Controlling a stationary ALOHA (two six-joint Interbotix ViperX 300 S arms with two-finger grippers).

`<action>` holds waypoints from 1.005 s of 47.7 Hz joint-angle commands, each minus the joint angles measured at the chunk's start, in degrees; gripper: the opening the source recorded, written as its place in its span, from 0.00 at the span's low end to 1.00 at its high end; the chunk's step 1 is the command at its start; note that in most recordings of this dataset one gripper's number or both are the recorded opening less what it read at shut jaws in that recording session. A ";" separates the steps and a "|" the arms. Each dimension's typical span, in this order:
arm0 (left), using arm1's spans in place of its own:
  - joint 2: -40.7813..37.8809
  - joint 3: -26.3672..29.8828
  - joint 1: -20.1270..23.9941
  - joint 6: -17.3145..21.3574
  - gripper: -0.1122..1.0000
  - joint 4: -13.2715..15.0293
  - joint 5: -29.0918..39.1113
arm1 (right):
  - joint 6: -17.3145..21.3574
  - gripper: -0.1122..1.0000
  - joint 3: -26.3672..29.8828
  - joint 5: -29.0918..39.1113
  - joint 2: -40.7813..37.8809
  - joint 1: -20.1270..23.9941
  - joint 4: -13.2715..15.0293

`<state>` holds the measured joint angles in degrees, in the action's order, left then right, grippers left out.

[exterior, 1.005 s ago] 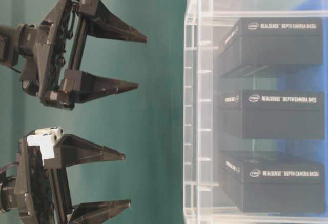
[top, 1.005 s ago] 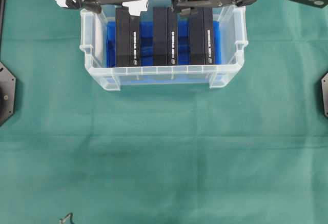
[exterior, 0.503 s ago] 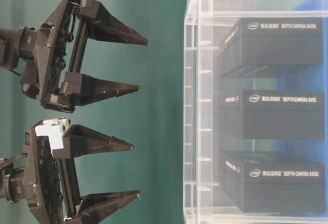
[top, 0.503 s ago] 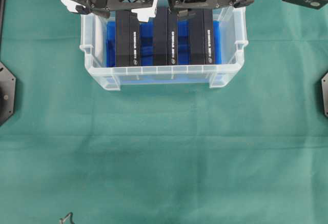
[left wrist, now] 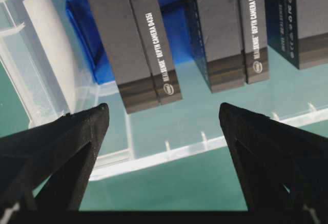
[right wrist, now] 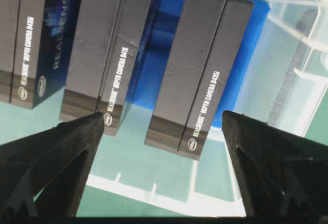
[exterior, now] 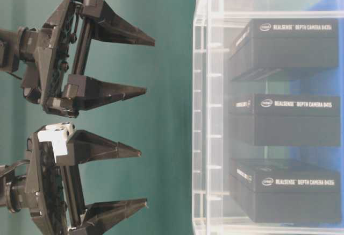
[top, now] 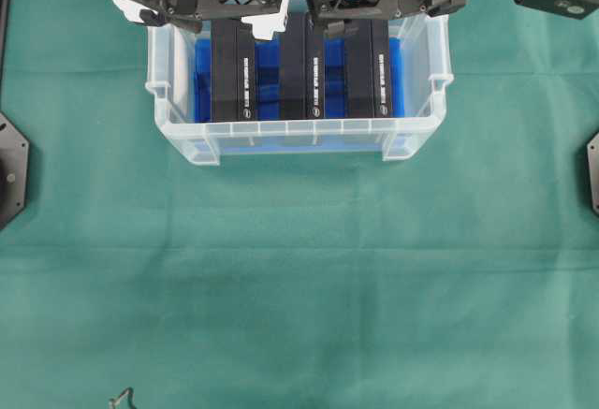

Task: Take the box out of the case with both arms.
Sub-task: 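Move both open grippers over the left and right black boxes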

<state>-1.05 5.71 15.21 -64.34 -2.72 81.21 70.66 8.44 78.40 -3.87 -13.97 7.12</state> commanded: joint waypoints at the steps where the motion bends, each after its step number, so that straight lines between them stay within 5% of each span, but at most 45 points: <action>1: 0.70 1.05 -0.18 0.00 0.90 -0.35 -0.26 | 0.09 0.95 1.14 0.09 0.79 0.18 0.00; 48: 0.70 1.05 -0.18 -0.26 0.90 -0.44 -0.09 | 0.26 0.95 1.05 0.62 0.79 0.26 0.00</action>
<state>-1.05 5.80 15.21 -64.51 -2.99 81.21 70.84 8.53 78.93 -3.87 -13.89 7.12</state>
